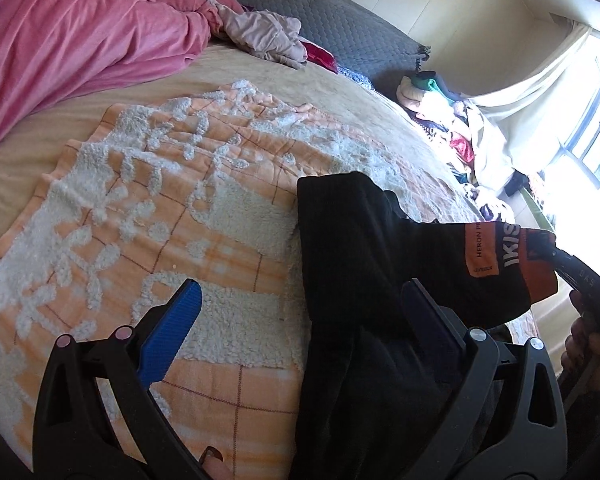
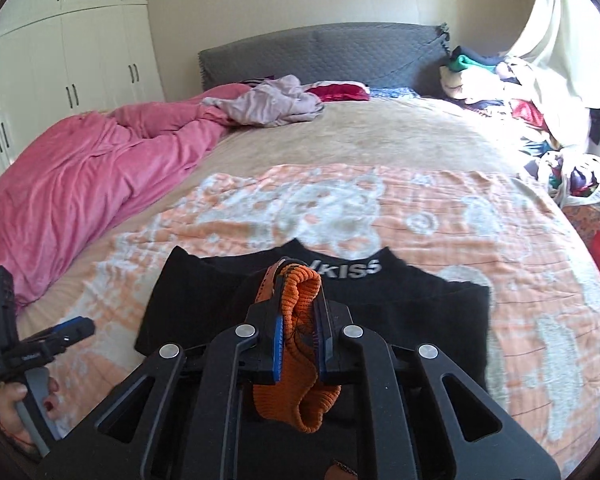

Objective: Fold small clothes
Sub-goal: 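Hold the orange cuff raised above the shirt with the right gripper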

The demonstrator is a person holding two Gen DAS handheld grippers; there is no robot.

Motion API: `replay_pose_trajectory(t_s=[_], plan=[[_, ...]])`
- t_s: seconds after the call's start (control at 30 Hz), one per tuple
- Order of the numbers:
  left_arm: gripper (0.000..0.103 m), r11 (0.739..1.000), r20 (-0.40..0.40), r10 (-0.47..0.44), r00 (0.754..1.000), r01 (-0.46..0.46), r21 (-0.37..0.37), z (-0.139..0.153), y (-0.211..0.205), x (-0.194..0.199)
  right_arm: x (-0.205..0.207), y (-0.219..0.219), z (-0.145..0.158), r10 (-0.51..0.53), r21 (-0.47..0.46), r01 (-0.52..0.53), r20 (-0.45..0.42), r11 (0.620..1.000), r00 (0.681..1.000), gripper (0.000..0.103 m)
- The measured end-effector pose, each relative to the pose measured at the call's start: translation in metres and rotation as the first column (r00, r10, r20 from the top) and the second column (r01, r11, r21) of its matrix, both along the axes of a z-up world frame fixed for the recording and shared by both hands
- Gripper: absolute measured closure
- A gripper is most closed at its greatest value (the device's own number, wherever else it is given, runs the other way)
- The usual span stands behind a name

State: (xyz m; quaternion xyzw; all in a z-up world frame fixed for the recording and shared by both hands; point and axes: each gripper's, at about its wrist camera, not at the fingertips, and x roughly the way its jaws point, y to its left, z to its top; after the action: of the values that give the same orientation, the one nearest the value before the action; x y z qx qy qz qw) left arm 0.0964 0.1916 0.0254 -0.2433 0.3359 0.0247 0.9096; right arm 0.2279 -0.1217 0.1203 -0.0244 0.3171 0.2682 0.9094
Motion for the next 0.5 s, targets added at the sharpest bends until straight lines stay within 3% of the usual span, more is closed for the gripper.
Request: replay_pose_trajectory(t_s=[0.4,0.5], plan=[[0.01,0.993,-0.002,-0.108,0.994,0.108,0.056,0.021,-0.038,0.055,0.021,-0.063,-0.017,-0.072,0.0,0.072,0.014,0.997,0.997,0.093],[0.015,0.989,-0.008,-0.141,0.99,0.141,0.04,0.021,-0.047,0.075,0.026,-0.071,-0.024,-0.077,0.003,0.077,0.006,0.997,0.997,0.093]])
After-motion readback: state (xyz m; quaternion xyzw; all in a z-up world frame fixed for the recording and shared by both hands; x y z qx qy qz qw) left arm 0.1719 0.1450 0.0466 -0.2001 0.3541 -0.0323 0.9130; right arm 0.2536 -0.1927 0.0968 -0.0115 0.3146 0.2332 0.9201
